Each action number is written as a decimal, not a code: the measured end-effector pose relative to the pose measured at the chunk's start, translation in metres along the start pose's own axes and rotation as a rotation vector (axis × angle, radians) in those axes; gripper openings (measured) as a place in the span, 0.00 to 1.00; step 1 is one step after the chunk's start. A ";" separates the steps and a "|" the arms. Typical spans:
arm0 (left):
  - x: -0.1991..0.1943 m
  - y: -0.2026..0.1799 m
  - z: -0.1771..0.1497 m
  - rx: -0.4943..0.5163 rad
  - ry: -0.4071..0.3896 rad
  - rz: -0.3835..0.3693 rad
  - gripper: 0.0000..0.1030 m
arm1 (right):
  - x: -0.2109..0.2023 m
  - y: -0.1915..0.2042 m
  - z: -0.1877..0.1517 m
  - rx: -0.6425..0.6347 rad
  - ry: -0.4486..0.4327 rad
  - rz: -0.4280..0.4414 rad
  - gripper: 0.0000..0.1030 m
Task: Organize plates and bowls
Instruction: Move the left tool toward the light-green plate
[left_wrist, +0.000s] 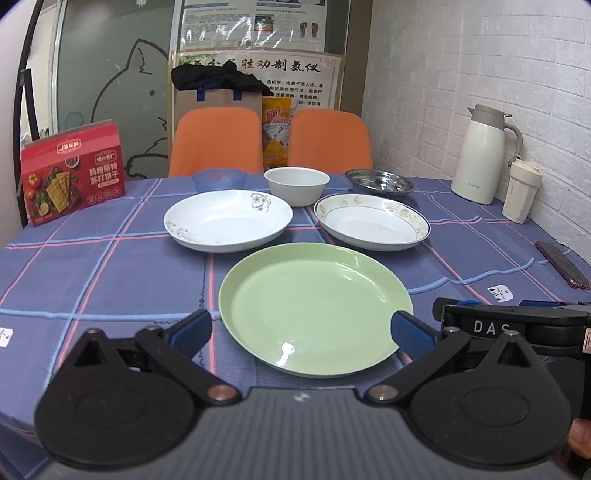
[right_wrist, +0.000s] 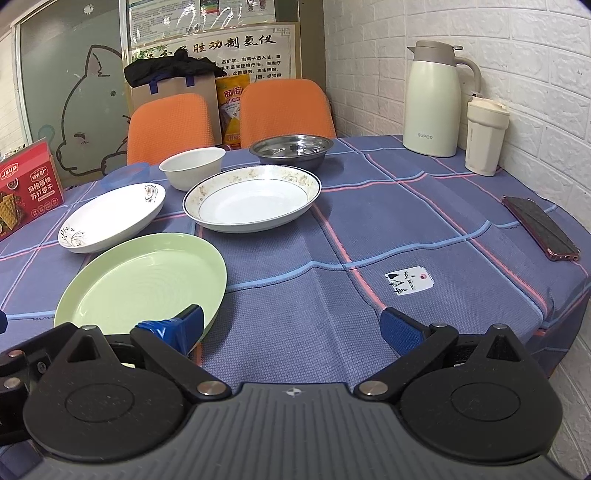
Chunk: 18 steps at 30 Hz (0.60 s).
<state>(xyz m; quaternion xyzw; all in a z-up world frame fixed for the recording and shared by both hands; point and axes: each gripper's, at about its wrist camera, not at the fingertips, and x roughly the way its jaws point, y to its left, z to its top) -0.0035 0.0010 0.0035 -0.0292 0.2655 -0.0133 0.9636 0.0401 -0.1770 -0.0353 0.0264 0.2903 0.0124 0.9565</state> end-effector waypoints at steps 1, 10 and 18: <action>0.000 0.000 0.000 -0.002 0.001 -0.001 1.00 | 0.000 0.000 0.000 -0.001 0.000 0.000 0.87; 0.000 -0.001 0.000 0.004 0.004 -0.009 1.00 | 0.000 0.001 0.000 0.000 0.000 0.002 0.87; 0.000 0.000 0.000 0.000 0.003 -0.005 1.00 | 0.000 0.006 0.000 -0.011 0.000 0.005 0.87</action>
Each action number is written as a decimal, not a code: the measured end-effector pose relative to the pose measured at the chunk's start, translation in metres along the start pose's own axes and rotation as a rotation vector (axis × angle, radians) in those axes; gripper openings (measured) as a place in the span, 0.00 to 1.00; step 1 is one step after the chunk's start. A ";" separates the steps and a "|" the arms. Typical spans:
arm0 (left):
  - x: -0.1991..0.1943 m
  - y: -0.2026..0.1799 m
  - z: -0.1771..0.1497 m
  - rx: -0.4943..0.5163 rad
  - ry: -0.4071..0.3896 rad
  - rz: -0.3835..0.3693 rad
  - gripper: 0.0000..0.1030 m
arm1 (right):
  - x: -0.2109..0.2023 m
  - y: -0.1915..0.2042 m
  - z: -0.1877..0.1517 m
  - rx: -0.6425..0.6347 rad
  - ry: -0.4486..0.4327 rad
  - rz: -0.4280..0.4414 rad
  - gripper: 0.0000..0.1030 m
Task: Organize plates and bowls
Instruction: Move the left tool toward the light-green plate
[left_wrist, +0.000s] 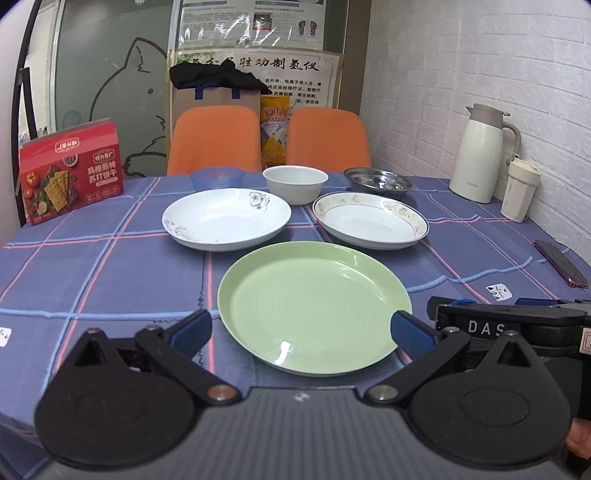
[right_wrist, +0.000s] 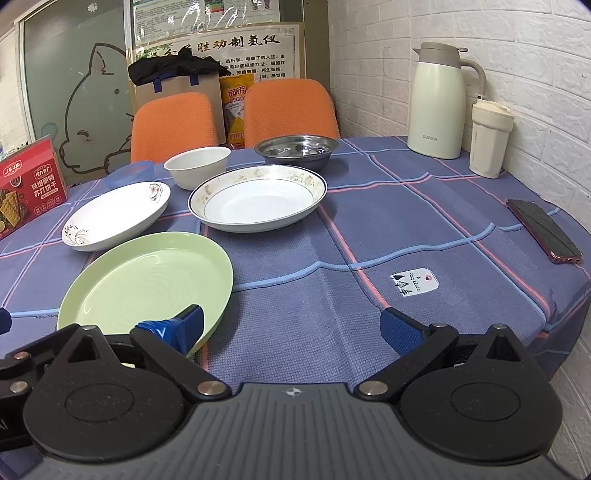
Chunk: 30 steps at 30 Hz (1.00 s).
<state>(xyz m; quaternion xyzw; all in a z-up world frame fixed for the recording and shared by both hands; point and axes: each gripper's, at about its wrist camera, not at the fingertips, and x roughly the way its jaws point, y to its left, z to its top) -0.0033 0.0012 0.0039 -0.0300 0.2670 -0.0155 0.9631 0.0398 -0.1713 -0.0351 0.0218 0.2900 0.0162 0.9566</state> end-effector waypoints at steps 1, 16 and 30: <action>0.000 0.000 0.000 -0.002 -0.002 0.003 1.00 | 0.000 0.000 0.000 0.000 0.000 -0.001 0.87; 0.003 0.005 0.001 -0.018 0.007 0.002 1.00 | 0.001 0.001 0.000 -0.005 0.003 0.000 0.87; 0.015 0.018 0.002 -0.055 0.028 0.021 1.00 | 0.015 0.002 -0.001 -0.009 0.035 0.001 0.87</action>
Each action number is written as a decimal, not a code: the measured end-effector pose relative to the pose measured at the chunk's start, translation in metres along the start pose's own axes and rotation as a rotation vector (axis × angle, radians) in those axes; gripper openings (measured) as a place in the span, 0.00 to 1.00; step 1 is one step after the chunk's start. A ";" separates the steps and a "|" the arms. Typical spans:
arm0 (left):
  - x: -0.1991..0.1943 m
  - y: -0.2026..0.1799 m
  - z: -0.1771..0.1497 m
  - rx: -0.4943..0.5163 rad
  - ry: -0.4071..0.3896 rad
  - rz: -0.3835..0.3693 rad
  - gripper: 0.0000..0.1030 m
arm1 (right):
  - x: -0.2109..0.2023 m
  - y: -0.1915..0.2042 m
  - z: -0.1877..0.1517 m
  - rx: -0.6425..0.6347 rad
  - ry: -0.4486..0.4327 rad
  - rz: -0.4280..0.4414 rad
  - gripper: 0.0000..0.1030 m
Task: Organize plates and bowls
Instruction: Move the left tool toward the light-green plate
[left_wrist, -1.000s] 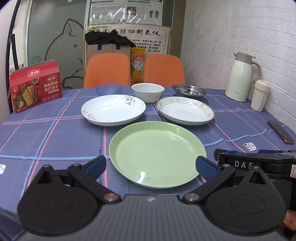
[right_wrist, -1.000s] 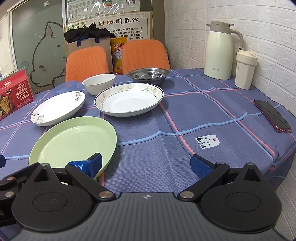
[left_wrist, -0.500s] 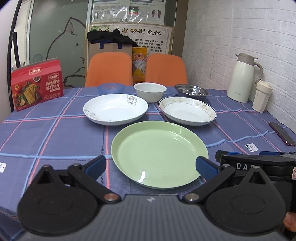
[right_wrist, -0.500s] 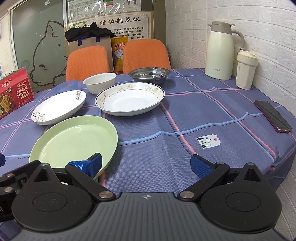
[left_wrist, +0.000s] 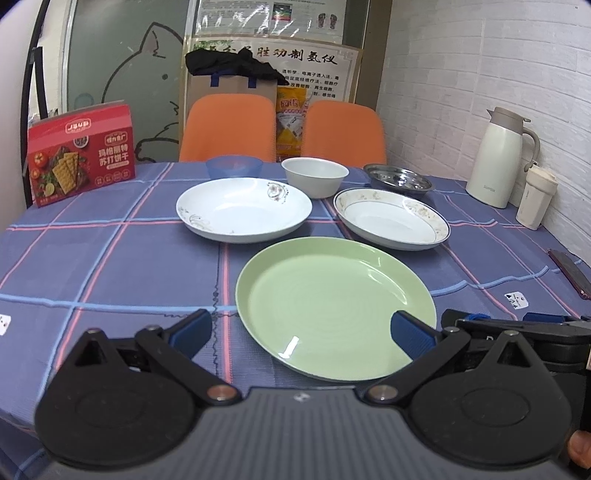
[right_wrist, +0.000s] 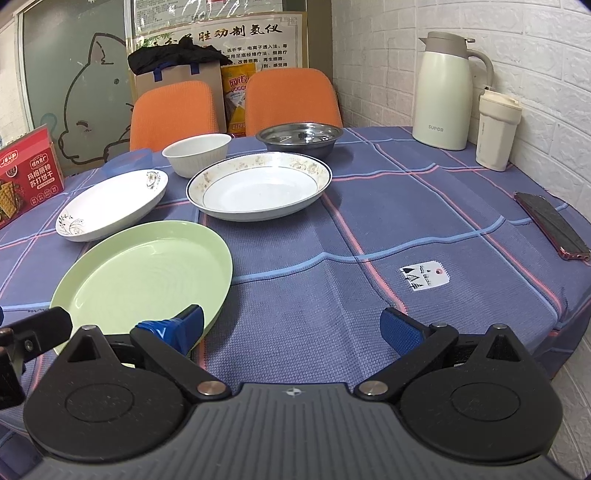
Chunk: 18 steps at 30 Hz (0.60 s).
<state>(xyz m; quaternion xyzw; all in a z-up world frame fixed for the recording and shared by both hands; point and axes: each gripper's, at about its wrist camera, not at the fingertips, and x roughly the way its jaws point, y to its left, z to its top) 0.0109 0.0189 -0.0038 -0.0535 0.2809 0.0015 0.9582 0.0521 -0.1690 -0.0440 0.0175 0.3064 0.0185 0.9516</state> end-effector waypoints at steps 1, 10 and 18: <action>0.001 0.001 0.000 -0.001 0.001 0.003 1.00 | 0.001 0.000 0.000 -0.001 0.002 0.001 0.87; 0.013 0.018 0.010 -0.036 0.019 0.040 1.00 | 0.005 -0.001 0.005 0.010 0.016 0.015 0.87; 0.033 0.033 0.024 -0.054 0.065 0.086 1.00 | 0.012 0.011 0.023 -0.034 0.033 0.005 0.87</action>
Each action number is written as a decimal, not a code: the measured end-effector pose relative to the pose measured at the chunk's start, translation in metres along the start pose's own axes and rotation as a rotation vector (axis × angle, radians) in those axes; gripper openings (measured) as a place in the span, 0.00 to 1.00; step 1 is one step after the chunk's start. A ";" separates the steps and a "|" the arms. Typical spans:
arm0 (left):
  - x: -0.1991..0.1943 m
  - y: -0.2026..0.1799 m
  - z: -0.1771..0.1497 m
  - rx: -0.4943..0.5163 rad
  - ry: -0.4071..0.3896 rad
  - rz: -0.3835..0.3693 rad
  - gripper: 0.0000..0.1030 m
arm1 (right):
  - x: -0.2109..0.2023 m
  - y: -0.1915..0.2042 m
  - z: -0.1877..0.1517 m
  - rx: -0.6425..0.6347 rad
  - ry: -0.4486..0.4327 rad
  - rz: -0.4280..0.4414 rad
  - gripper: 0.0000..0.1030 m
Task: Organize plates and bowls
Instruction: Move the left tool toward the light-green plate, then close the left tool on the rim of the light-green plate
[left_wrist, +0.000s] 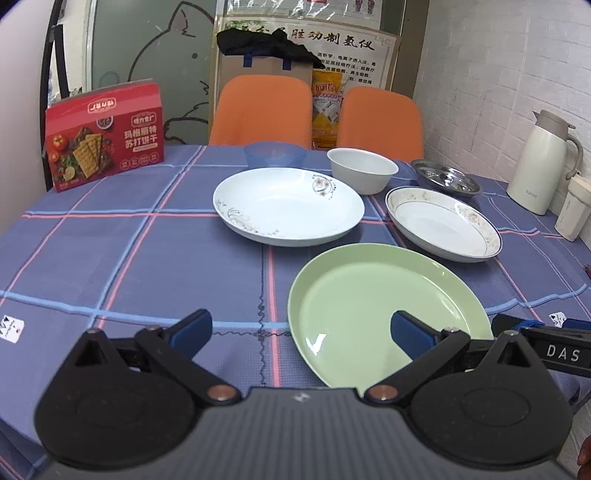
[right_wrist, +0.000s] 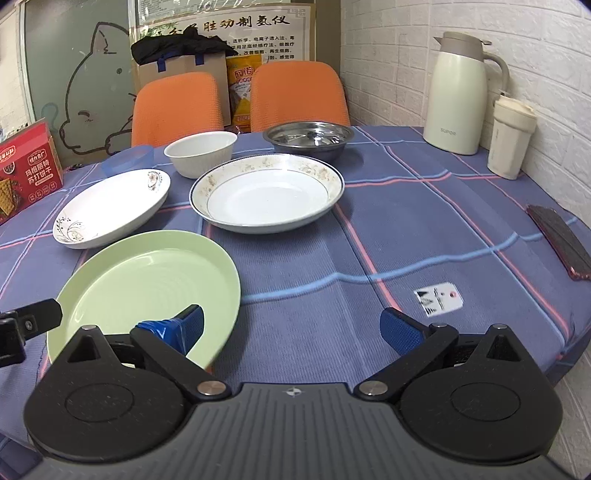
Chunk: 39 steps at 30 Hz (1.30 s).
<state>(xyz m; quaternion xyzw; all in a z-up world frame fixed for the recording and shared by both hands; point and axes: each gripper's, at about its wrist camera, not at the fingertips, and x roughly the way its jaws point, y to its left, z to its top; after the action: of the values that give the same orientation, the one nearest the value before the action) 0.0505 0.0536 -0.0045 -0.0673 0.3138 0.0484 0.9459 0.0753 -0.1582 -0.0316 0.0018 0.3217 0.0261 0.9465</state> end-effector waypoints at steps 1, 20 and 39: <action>0.001 0.001 0.002 -0.001 0.004 0.004 1.00 | 0.000 0.002 0.002 -0.012 0.002 0.001 0.87; 0.053 0.003 0.017 0.038 0.114 0.001 1.00 | 0.050 0.033 0.008 -0.128 0.125 0.091 0.87; 0.070 0.007 0.010 0.096 0.153 -0.011 0.99 | 0.046 0.030 -0.008 -0.196 0.014 0.262 0.87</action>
<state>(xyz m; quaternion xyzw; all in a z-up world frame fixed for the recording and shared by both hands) 0.1114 0.0652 -0.0388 -0.0270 0.3869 0.0229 0.9214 0.1052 -0.1260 -0.0651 -0.0488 0.3213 0.1805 0.9283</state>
